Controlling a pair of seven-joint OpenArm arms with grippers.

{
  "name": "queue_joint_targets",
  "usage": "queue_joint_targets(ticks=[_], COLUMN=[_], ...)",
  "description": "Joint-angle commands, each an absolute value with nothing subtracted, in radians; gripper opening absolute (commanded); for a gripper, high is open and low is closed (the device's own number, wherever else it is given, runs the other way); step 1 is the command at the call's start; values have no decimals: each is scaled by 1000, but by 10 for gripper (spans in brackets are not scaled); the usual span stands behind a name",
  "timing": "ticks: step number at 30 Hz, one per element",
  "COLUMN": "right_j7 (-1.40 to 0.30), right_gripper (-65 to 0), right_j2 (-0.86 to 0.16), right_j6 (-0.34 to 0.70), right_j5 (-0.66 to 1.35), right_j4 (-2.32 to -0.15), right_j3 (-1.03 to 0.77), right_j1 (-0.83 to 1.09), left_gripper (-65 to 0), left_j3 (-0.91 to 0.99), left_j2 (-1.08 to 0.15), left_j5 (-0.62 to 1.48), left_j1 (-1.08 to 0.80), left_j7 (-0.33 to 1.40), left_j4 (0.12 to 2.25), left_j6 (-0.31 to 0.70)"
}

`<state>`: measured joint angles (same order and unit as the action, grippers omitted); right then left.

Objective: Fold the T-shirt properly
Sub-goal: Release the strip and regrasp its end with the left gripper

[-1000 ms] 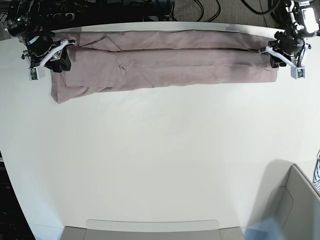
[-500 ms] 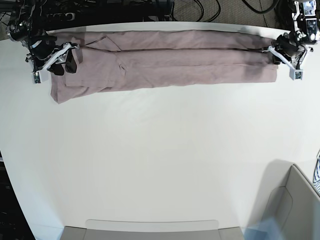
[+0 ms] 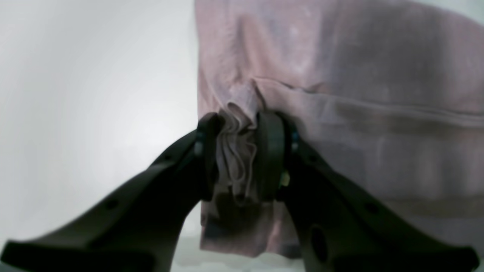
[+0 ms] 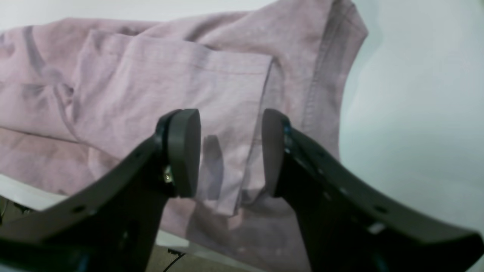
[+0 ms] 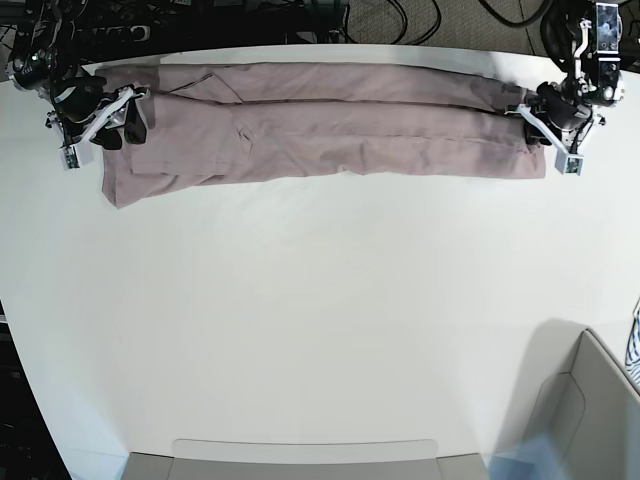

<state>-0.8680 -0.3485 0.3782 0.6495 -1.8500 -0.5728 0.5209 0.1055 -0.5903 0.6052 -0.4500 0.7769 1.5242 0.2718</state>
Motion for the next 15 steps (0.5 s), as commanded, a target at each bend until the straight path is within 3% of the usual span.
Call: queue_joint_targets(ticks=[1,4,8,15], right_j7=[-848,-848,-848,-848], right_gripper=[-381,-381,-381,-381], right_j2=[-363,-360,-361,-326], right_j6=[386,386,386,386], right_j5=[657,657,657,659], right_j4=[-1863,-1863,-1863,-1870], right_j3=[-578,-578,-579,-584], right_j1=[510,504,503,503], left_gripper=[-502,-650,-650,-650], left_j3=[71,96,153,444], left_j2=[-588,-562,-565,-565], left_j5=[599,596,593,593], left_j1=[-453,-383,-326,-320], left_j7=[858,857,852,855], left_j4=[1466,1340,1219,1237], left_j6=[306,337,440,444])
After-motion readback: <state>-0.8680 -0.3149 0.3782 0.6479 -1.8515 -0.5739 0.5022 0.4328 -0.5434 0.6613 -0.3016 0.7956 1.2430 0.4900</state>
